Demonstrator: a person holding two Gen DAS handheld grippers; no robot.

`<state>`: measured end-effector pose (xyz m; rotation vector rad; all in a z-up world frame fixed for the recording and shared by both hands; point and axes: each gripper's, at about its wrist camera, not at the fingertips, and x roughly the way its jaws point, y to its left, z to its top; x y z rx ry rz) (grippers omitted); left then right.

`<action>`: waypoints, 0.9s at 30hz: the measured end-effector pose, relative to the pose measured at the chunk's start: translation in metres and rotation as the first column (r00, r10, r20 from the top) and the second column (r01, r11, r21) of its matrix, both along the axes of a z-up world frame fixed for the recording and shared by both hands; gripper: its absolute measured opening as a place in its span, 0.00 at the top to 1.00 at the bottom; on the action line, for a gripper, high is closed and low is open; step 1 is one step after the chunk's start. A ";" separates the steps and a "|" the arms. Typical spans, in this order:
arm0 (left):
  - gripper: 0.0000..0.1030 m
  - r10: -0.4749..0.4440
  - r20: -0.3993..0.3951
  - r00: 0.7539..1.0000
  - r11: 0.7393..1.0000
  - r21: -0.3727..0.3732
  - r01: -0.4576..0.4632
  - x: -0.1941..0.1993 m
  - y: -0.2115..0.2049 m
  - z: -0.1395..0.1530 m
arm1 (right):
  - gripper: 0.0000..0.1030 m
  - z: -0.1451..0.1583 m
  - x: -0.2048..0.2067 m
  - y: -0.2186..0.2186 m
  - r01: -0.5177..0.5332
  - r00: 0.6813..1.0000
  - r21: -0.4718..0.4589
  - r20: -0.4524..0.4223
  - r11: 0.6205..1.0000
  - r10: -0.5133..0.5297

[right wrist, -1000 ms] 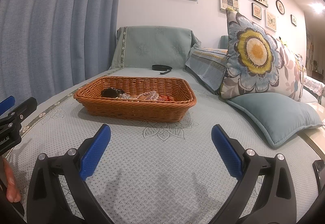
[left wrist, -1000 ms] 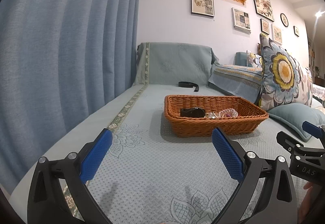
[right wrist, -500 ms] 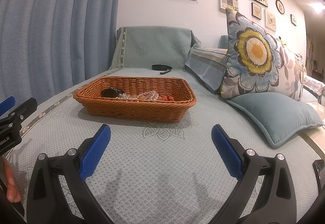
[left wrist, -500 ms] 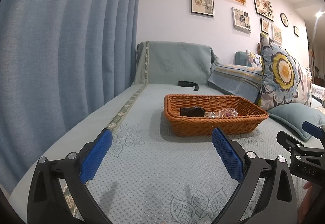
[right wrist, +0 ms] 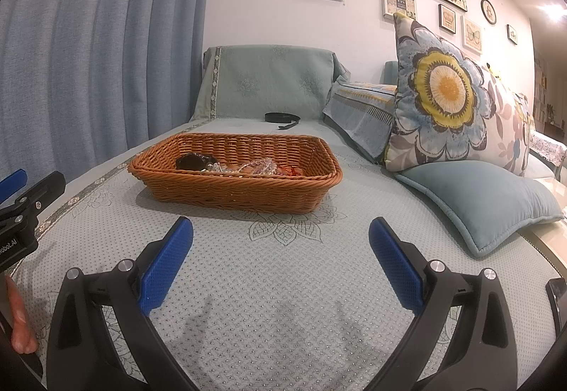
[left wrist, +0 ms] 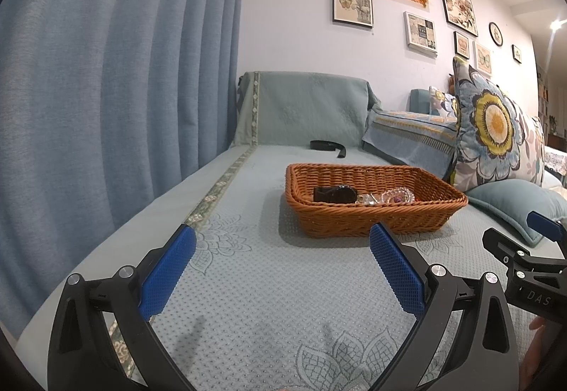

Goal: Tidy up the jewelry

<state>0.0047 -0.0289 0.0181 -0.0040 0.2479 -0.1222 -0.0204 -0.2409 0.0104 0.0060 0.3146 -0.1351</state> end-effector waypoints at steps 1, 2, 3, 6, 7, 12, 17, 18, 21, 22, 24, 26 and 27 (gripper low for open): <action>0.08 0.000 0.000 1.000 1.000 0.000 0.000 0.000 0.000 0.000 | 0.08 0.000 0.000 0.000 0.000 1.000 0.001 0.000 1.000 0.000; 0.08 -0.001 0.000 1.000 1.000 0.000 0.001 0.000 0.000 0.000 | 0.08 0.000 0.000 0.000 0.000 1.000 0.000 -0.001 1.000 0.000; 0.08 -0.001 -0.001 1.000 1.000 0.000 0.001 0.000 0.000 0.000 | 0.08 0.000 0.000 0.000 0.000 1.000 0.000 -0.001 1.000 0.000; 0.08 -0.001 0.000 1.000 1.000 0.002 0.001 0.000 -0.001 0.000 | 0.08 0.000 0.000 0.000 0.000 1.000 -0.001 -0.001 1.000 0.000; 0.08 -0.001 0.000 1.000 1.000 0.002 0.001 0.000 -0.001 -0.001 | 0.08 0.000 0.000 0.000 0.000 1.000 0.000 -0.001 1.000 0.000; 0.08 -0.001 -0.002 1.000 1.000 0.000 0.001 0.000 -0.001 0.000 | 0.08 0.000 0.000 0.000 0.000 1.000 0.000 -0.001 1.000 0.000; 0.08 -0.002 -0.001 1.000 1.000 0.001 0.002 0.001 0.000 0.001 | 0.08 0.000 0.000 0.000 0.000 1.000 0.000 -0.001 1.000 0.000; 0.08 -0.001 -0.001 1.000 1.000 0.001 0.001 0.001 0.000 0.001 | 0.08 0.000 0.000 0.000 0.000 1.000 0.000 -0.001 1.000 0.000; 0.08 0.000 0.003 1.000 1.000 0.001 0.000 0.000 -0.001 -0.001 | 0.08 0.000 0.000 0.000 0.001 1.000 0.001 0.000 1.000 -0.001; 0.08 0.001 0.003 1.000 1.000 0.003 -0.001 0.000 -0.002 -0.002 | 0.08 0.000 0.000 0.000 0.001 1.000 0.000 -0.001 1.000 -0.001; 0.08 0.001 0.003 1.000 1.000 0.005 -0.001 -0.001 -0.002 -0.002 | 0.08 0.000 0.000 0.000 0.001 1.000 0.000 -0.002 1.000 -0.001; 0.08 0.000 0.004 1.000 1.000 0.007 0.000 -0.001 -0.003 -0.003 | 0.08 0.000 0.000 0.000 0.001 1.000 0.000 -0.001 1.000 -0.001; 0.08 -0.002 0.007 1.000 1.000 0.008 0.002 -0.002 -0.003 -0.003 | 0.08 0.000 0.000 0.001 0.001 1.000 0.000 -0.001 1.000 -0.001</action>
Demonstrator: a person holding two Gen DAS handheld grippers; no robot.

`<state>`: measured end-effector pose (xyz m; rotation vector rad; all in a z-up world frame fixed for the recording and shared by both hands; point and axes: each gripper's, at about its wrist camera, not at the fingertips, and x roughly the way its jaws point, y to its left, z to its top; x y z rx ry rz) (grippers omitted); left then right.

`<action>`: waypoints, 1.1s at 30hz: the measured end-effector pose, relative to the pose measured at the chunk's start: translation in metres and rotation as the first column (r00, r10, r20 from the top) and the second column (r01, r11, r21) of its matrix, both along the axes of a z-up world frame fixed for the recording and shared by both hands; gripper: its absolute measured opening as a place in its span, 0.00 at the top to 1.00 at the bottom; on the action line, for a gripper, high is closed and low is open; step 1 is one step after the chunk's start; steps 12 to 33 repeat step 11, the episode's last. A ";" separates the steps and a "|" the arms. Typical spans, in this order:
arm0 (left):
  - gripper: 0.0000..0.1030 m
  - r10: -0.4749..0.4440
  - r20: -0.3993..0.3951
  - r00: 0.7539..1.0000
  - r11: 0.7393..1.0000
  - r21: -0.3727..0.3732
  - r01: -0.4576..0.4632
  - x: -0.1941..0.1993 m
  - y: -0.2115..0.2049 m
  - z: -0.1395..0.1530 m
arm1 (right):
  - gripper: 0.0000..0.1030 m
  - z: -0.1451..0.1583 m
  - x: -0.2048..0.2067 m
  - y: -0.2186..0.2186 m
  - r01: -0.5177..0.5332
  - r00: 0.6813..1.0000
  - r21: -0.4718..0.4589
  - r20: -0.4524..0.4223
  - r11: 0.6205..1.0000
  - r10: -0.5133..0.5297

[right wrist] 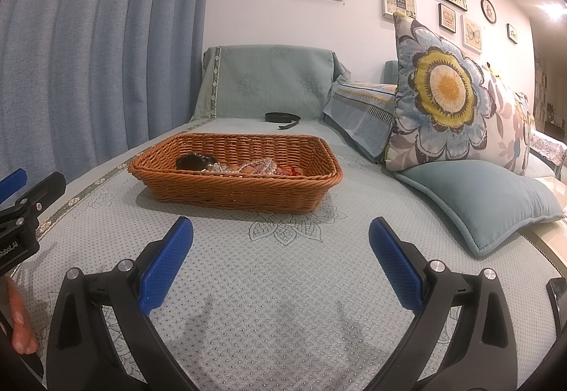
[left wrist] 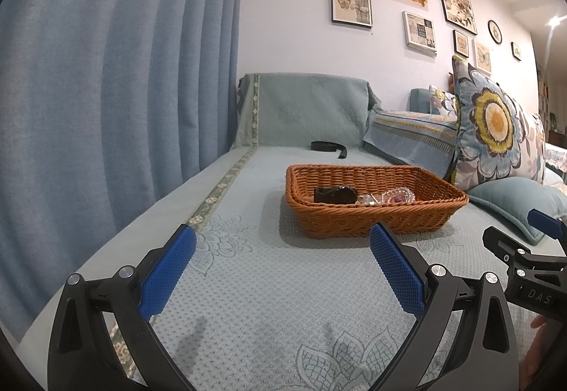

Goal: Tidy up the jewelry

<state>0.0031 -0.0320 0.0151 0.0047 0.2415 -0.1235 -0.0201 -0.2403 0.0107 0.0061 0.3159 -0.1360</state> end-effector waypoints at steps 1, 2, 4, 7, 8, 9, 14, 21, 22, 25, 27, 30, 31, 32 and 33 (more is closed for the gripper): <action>0.08 -0.001 0.004 1.000 1.000 0.002 0.001 -0.002 0.000 -0.001 | 0.08 0.000 0.000 0.000 0.000 1.000 0.000 0.000 1.000 0.000; 0.08 -0.002 0.003 1.000 1.000 0.004 0.002 0.000 -0.001 0.000 | 0.08 0.000 0.000 0.000 0.000 1.000 0.000 0.000 1.000 0.000; 0.08 -0.002 -0.004 1.000 1.000 0.006 0.002 0.002 0.000 0.000 | 0.08 0.000 0.000 0.000 0.000 1.000 -0.001 0.000 1.000 0.000; 0.08 0.003 -0.032 0.999 1.000 -0.003 -0.003 0.005 0.003 -0.001 | 0.08 0.000 0.000 0.000 0.000 1.000 0.001 -0.001 1.000 0.000; 0.08 0.002 -0.034 0.999 1.000 -0.006 -0.002 0.006 0.004 0.000 | 0.08 0.000 0.000 0.000 0.000 1.000 0.001 0.000 1.000 0.000; 0.08 0.003 -0.035 0.999 1.000 -0.008 -0.004 0.006 0.005 0.000 | 0.08 0.000 0.000 0.000 0.000 1.000 0.001 0.000 1.000 0.000; 0.08 0.003 -0.035 0.999 1.000 -0.006 -0.003 0.006 0.006 0.000 | 0.08 0.000 0.000 0.000 0.001 1.000 0.001 0.000 1.000 -0.001; 0.08 0.003 -0.035 0.999 1.000 -0.006 -0.003 0.006 0.006 0.000 | 0.08 0.000 0.000 0.000 0.001 1.000 0.001 0.000 1.000 -0.001; 0.08 0.003 -0.035 0.999 1.000 -0.006 -0.003 0.006 0.006 0.000 | 0.08 0.000 0.000 0.000 0.001 1.000 0.001 0.000 1.000 -0.001; 0.08 0.003 -0.035 0.999 1.000 -0.006 -0.003 0.006 0.006 0.000 | 0.08 0.000 0.000 0.000 0.001 1.000 0.001 0.000 1.000 -0.001; 0.08 0.003 -0.035 0.999 1.000 -0.006 -0.003 0.006 0.006 0.000 | 0.08 0.000 0.000 0.000 0.001 1.000 0.001 0.000 1.000 -0.001; 0.08 0.003 -0.035 0.999 1.000 -0.006 -0.003 0.006 0.006 0.000 | 0.08 0.000 0.000 0.000 0.001 1.000 0.001 0.000 1.000 -0.001; 0.08 0.003 -0.035 0.999 1.000 -0.006 -0.003 0.006 0.006 0.000 | 0.08 0.000 0.000 0.000 0.001 1.000 0.001 0.000 1.000 -0.001; 0.08 0.003 -0.035 0.999 1.000 -0.006 -0.003 0.006 0.006 0.000 | 0.08 0.000 0.000 0.000 0.001 1.000 0.001 0.000 1.000 -0.001; 0.08 0.003 -0.035 0.999 1.000 -0.006 -0.003 0.006 0.006 0.000 | 0.08 0.000 0.000 0.000 0.001 1.000 0.001 0.000 1.000 -0.001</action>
